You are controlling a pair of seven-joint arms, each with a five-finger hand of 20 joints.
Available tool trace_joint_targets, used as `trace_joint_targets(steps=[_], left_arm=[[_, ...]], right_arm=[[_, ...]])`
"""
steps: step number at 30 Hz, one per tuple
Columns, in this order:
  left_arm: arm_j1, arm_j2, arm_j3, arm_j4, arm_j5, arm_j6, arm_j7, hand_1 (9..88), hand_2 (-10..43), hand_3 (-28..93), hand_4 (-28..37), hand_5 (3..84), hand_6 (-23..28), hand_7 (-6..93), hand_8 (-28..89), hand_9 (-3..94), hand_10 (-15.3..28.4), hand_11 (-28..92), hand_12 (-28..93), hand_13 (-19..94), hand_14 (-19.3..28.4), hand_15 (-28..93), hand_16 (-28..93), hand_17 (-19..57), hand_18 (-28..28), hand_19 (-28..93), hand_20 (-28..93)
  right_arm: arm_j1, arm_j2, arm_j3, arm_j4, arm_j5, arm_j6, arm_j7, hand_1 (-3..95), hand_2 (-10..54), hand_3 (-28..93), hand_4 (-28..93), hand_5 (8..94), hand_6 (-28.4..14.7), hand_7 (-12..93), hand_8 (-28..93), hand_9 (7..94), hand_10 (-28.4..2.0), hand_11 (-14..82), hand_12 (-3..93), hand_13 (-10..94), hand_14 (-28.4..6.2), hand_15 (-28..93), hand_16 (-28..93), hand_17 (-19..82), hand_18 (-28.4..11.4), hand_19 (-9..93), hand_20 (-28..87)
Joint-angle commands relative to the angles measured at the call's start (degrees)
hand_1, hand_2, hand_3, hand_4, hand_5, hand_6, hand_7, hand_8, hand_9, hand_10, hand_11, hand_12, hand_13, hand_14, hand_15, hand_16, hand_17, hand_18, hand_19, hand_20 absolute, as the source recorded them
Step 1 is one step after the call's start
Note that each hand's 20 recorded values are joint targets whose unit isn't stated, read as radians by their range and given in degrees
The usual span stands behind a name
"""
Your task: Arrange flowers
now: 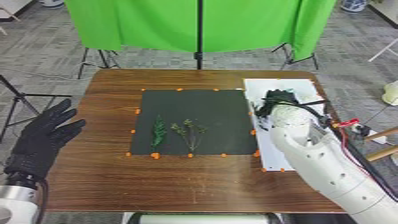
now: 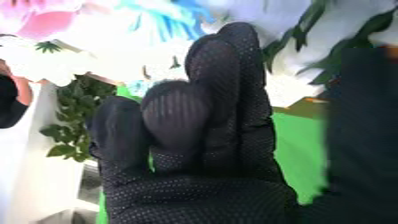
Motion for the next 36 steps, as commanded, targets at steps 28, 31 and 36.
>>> trace_joint_targets(steps=[28,31,36], left_arm=[[0.34,-0.28,0.62,0.55,-0.02,-0.26,-0.14,26.8,7.7,73,-26.1,34.3,2.7,17.1,-11,28.2,11.1,22,8,28,14.5,46,-6,-7.4,20.6,52,6],[0.25,-0.26,0.70,0.57,0.01,-0.19,-0.07,26.9,7.7,73,-26.1,34.2,2.7,17.2,-11,28.2,11.1,22,8,28,14.5,46,-6,-7.4,20.6,52,5],[0.62,-0.33,0.58,0.44,-0.04,-0.13,0.05,26.8,7.7,73,-26.0,34.3,2.7,17.2,-11,28.2,11.1,22,8,28,14.3,46,-6,-7.4,20.6,52,5]], right_arm=[[-8.57,0.32,3.29,-0.41,3.83,12.41,-12.08,37.5,-7.4,89,-16,68.5,-4.0,69,16,93.6,-6.0,49.9,28.4,91,-2.2,73,27,62,-16.0,93,64],[-9.40,0.57,4.68,-2.26,3.32,15.09,-12.60,37.5,-6.0,89,-14,68.3,-4.7,70,15,93.7,-6.1,49.1,27.4,91,-2.3,72,28,63,-16.0,93,63],[-10.24,0.79,6.90,-6.02,2.64,18.31,-12.35,37.4,-5.8,89,-13,68.3,-4.8,72,14,93.7,-6.0,49.4,26.1,93,-2.3,70,27,64,-16.2,93,63]])
